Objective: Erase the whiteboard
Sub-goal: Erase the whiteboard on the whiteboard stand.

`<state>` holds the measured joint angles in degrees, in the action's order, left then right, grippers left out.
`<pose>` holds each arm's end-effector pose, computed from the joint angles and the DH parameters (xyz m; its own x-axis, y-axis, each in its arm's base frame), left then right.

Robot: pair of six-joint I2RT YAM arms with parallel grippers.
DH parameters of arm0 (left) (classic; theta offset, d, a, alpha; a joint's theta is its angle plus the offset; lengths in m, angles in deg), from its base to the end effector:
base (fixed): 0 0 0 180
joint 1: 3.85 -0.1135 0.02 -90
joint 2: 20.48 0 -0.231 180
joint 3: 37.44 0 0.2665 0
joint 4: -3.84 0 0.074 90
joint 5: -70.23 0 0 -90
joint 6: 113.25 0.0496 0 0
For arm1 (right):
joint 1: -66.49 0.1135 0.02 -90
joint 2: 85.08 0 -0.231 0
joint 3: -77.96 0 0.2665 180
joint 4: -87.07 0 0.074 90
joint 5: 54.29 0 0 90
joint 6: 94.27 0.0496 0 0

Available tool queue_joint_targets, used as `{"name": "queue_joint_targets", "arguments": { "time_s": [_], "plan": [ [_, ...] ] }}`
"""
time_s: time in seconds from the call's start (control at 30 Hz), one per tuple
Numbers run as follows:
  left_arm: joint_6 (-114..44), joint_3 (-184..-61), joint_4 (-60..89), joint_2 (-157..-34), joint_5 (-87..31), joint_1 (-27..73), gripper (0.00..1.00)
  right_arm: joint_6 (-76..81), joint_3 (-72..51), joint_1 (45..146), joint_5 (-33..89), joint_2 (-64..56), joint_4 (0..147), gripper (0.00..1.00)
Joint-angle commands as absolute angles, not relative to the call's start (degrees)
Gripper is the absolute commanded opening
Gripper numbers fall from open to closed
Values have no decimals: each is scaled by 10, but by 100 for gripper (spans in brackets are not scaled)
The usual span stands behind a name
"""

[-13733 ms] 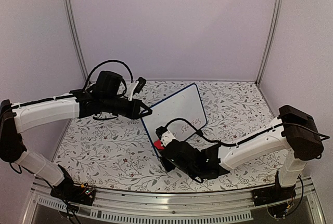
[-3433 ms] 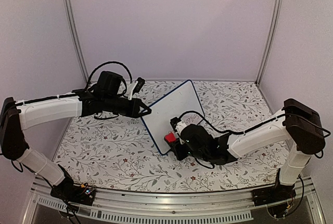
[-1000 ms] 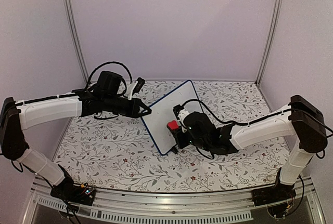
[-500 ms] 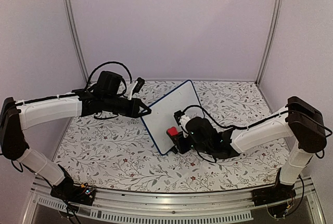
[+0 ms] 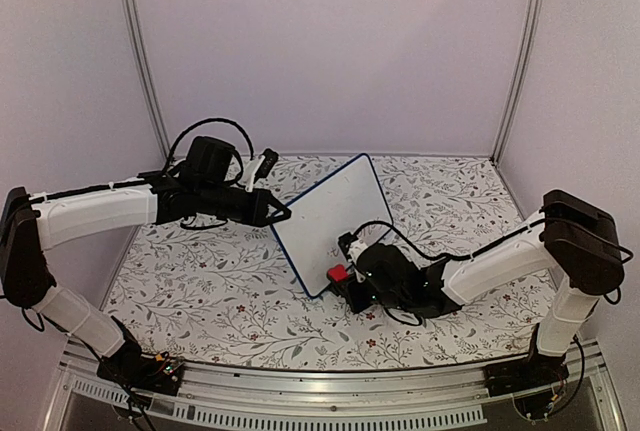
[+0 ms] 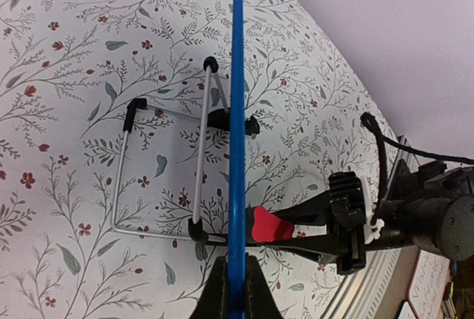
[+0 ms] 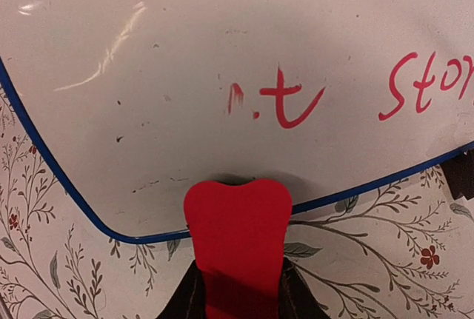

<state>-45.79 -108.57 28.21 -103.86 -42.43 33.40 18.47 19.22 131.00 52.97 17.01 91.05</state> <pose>0.2670 -0.2270 0.2150 -0.7470 0.1236 -0.6532 0.5612 0.6440 -0.5199 0.1665 0.3150 0.0795 -0.5468 -0.2892 -0.7857 -0.5984 0.7913 0.1252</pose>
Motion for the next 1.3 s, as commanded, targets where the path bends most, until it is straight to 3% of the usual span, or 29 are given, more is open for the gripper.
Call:
{"name": "queue_joint_targets", "arguments": {
  "time_s": [0.0, 0.27, 0.57, 1.27],
  "plan": [
    [-460, -1088, 266, -1026, -436, 334, 0, 186, 197, 1314, 538, 158, 889, 21],
    [-459, -1088, 266, -1024, -435, 334, 0, 129, 149, 1314, 574, 107, 893, 22],
    [-458, -1089, 266, -1024, -434, 334, 0, 98, 90, 1315, 564, 149, 891, 22],
    [-459, -1088, 266, -1024, -437, 334, 0, 174, 181, 1335, 559, 196, 886, 21]
  ]
}}
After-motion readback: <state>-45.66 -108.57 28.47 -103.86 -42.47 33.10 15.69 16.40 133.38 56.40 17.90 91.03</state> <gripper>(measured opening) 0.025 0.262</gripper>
